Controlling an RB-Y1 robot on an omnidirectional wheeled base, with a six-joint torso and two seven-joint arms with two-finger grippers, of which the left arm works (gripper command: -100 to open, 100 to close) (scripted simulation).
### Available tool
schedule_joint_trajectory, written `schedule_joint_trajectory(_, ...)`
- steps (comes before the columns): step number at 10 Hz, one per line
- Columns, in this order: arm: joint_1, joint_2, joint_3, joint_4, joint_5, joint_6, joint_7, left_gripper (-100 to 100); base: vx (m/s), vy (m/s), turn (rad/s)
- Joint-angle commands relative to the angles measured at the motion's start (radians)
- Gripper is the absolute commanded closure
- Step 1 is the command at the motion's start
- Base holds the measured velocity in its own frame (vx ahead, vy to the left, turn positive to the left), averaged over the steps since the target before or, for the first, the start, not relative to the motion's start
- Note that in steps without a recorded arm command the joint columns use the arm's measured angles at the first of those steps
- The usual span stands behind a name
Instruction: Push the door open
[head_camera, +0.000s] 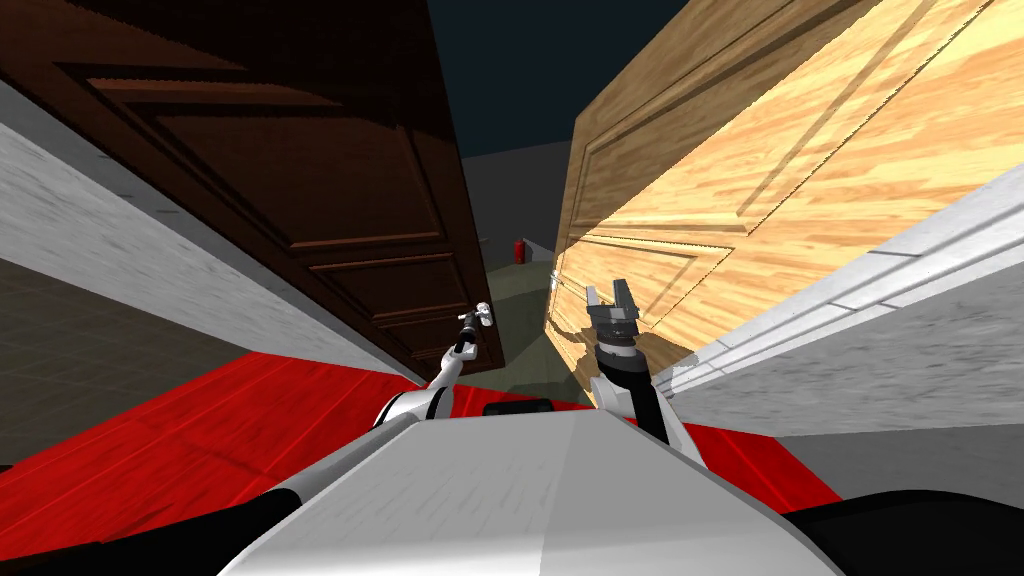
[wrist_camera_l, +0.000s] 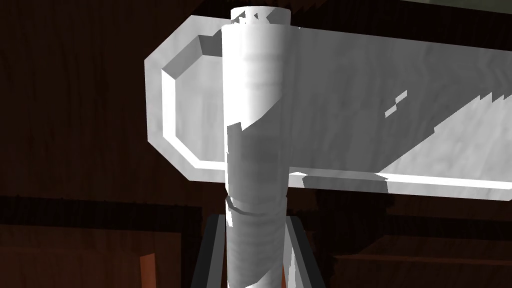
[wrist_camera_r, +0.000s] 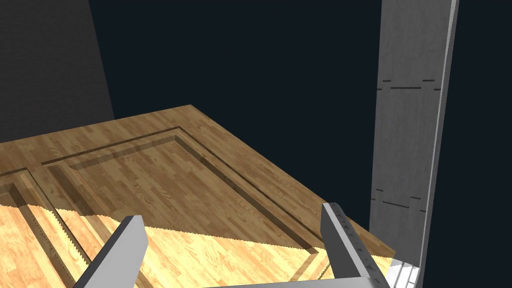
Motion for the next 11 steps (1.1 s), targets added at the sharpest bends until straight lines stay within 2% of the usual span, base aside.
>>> schedule_joint_trajectory(1,0.012,0.012,0.019,-0.029,0.002,0.017,-0.006,100,0.118,-0.066,0.024)
schedule_joint_trajectory(2,0.013,0.017,0.038,-0.028,0.004,0.017,-0.011,100,0.112,-0.081,0.034)
schedule_joint_trajectory(3,0.013,0.017,0.038,-0.015,0.004,0.017,-0.011,100,0.088,-0.068,0.023)
schedule_joint_trajectory(4,0.013,0.017,0.038,-0.028,0.004,0.017,-0.011,100,0.035,-0.023,0.013)
schedule_joint_trajectory(6,0.013,0.024,0.076,-0.025,0.008,0.018,-0.021,100,0.094,-0.075,0.019)
schedule_joint_trajectory(7,0.014,0.026,0.085,-0.024,0.009,0.018,-0.024,100,0.127,-0.131,0.048)
schedule_joint_trajectory(9,0.014,0.026,0.085,-0.024,0.009,0.018,-0.024,100,0.080,-0.031,0.025)
schedule_joint_trajectory(11,0.015,0.034,0.130,-0.021,0.013,0.018,-0.036,100,0.157,-0.067,-0.001)
